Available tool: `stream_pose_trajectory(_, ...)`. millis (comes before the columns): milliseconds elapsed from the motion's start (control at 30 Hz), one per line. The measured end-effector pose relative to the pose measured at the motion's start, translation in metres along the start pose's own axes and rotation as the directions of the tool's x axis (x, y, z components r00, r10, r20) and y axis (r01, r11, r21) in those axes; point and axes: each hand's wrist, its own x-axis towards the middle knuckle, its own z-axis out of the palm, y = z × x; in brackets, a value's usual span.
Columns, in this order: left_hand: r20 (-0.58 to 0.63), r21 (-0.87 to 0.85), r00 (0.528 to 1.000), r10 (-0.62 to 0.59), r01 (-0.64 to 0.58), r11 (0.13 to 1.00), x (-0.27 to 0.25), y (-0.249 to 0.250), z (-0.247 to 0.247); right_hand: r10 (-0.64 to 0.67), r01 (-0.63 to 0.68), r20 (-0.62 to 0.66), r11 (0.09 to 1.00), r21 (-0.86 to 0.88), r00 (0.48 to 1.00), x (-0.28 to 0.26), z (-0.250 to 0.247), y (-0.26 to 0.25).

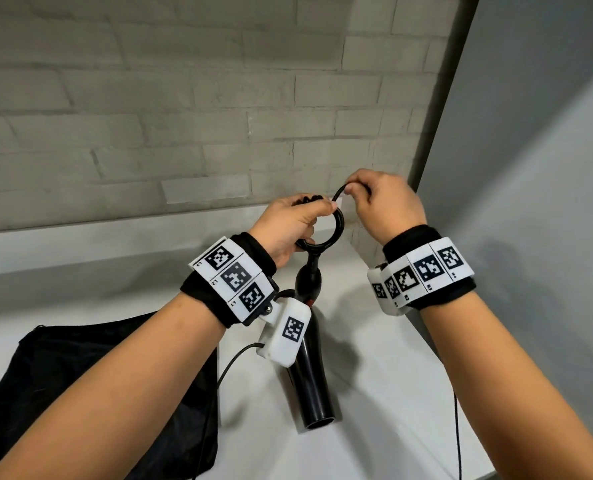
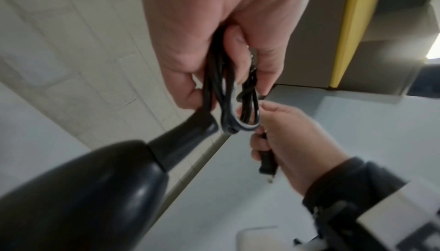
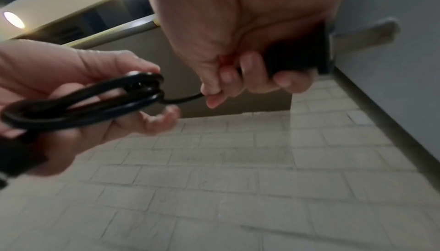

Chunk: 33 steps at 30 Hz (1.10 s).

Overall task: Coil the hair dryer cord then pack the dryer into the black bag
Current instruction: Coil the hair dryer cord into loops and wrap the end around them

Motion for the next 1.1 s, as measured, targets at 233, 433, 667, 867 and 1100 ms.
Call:
stream_pose_trajectory(233,0.049,0.124,0.999,0.012,-0.018,0.992,0.0,0.003,0.005,-0.049,0.043,-0.165,0.998,-0.041,0.985,-0.01,-0.011,-0.012)
stream_pose_trajectory(433,-0.056,-0.07,0.998,0.039,-0.043,0.997,0.008,-0.004,0.002,-0.082,0.083,-0.014,0.984,0.159,0.997,-0.024,-0.005,-0.01)
stream_pose_trajectory(667,-0.196,-0.176,0.977,0.085,-0.12,0.977,0.011,-0.009,0.005,-0.039,-0.075,0.346,0.948,0.311,0.938,-0.037,-0.011,-0.006)
stream_pose_trajectory(867,-0.248,-0.165,0.959,0.134,-0.178,0.97,0.007,-0.005,0.011,-0.058,-0.094,0.307,0.884,0.458,0.95,-0.033,-0.018,-0.012)
stream_pose_trajectory(1100,-0.197,-0.052,0.967,0.163,-0.176,0.983,0.008,-0.01,0.015,0.012,-0.025,0.026,0.795,0.606,1.0,-0.025,-0.007,-0.02)
